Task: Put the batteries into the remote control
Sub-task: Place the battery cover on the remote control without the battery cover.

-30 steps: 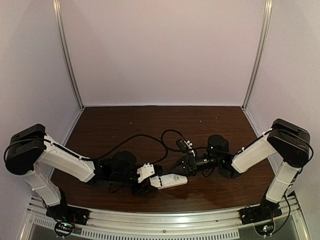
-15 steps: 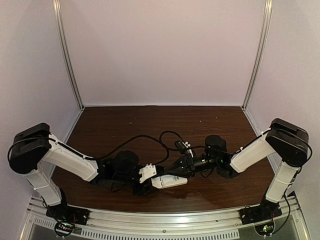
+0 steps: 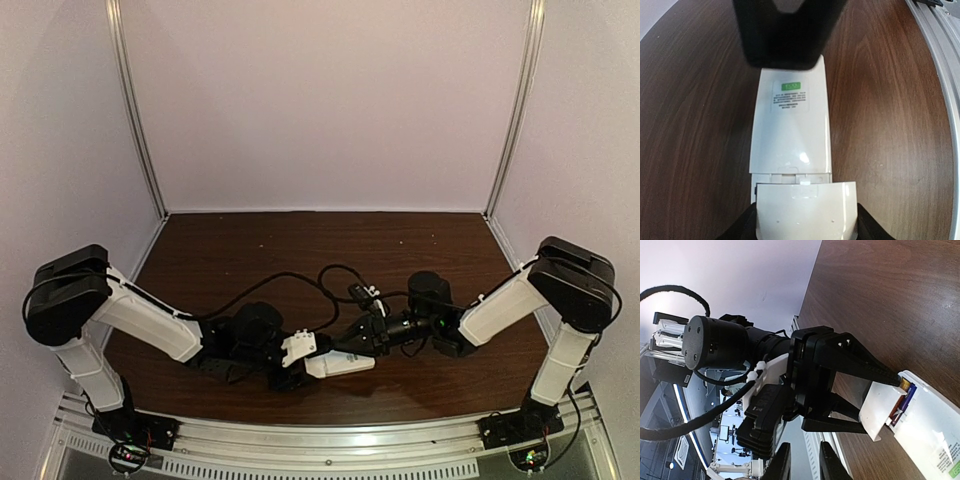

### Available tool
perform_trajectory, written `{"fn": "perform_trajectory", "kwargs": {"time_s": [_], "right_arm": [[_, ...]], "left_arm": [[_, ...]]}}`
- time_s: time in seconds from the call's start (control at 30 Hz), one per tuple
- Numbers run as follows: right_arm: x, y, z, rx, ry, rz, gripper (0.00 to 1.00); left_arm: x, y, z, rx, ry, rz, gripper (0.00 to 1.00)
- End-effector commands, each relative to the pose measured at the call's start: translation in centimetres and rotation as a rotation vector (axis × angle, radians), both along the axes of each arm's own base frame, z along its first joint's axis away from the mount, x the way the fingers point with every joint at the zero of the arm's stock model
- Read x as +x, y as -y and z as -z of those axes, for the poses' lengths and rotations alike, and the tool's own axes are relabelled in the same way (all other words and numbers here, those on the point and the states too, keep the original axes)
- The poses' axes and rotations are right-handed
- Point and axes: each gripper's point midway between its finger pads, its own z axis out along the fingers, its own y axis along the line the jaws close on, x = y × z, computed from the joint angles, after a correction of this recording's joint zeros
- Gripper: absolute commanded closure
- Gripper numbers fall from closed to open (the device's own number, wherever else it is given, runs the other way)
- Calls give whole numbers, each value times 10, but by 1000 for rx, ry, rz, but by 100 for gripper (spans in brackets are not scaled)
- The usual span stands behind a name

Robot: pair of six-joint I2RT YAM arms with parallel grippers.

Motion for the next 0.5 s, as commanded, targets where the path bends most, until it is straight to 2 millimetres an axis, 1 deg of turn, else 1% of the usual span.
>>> {"fn": "perform_trajectory", "kwargs": {"time_s": [0.0, 0.17, 0.37, 0.47], "right_arm": [[0, -7, -2, 18, 4, -15, 79], [0, -9, -3, 22, 1, -21, 80], [0, -9, -2, 19, -3, -21, 81], [0, -9, -1, 15, -6, -23, 82]], "left_arm": [[10, 5, -3, -5, 36, -7, 44], [12, 4, -6, 3, 63, -1, 42], [8, 4, -10, -25, 72, 22, 40], [6, 4, -18, -54, 82, 32, 40]]}}
